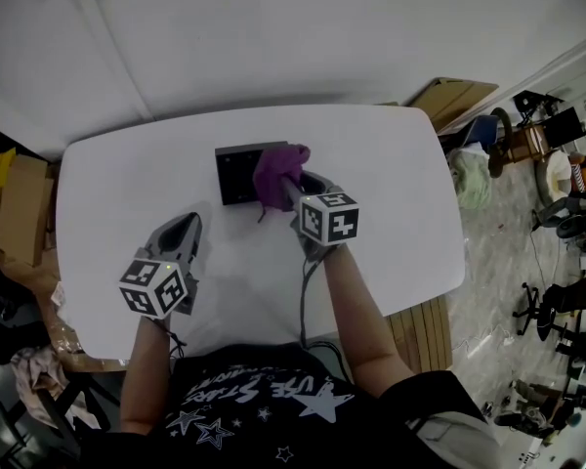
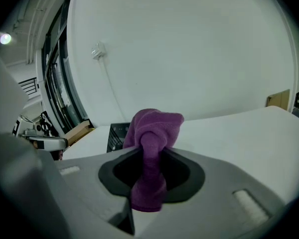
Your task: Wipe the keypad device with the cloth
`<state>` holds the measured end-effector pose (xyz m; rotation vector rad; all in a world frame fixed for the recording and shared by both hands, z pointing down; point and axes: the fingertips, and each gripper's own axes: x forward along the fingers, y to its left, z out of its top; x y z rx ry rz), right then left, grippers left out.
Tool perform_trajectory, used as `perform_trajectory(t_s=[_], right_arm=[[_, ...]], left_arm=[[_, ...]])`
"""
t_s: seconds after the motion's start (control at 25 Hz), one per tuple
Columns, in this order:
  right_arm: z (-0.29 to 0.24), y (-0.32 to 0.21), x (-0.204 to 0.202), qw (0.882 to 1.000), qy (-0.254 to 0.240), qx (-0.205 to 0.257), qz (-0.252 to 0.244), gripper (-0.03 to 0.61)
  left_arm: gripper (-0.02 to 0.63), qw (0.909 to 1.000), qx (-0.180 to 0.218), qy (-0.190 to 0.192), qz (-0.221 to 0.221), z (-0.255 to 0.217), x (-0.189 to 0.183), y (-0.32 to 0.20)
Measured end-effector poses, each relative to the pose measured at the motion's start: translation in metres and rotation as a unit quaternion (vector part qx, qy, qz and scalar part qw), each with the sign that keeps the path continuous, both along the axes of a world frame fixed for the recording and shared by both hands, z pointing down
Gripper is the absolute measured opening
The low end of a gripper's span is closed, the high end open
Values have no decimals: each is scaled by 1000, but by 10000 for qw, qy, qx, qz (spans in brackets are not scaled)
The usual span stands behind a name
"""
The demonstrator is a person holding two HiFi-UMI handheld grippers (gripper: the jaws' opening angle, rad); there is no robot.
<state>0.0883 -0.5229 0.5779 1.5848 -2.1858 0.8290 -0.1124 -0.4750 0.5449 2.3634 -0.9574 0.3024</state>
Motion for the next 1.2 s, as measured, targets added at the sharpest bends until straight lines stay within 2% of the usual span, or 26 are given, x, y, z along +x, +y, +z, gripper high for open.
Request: perform_trajectory(t_s=[0.48,1.2], right_arm=[[-1,24,34,9994,24,-57,338,100],[-30,106,40,9998,-56,171,-7,100]], left_arm=[[8,10000,38,-13,18,-8,11,16],[8,9997,246,-12,-83,-33,45,86]])
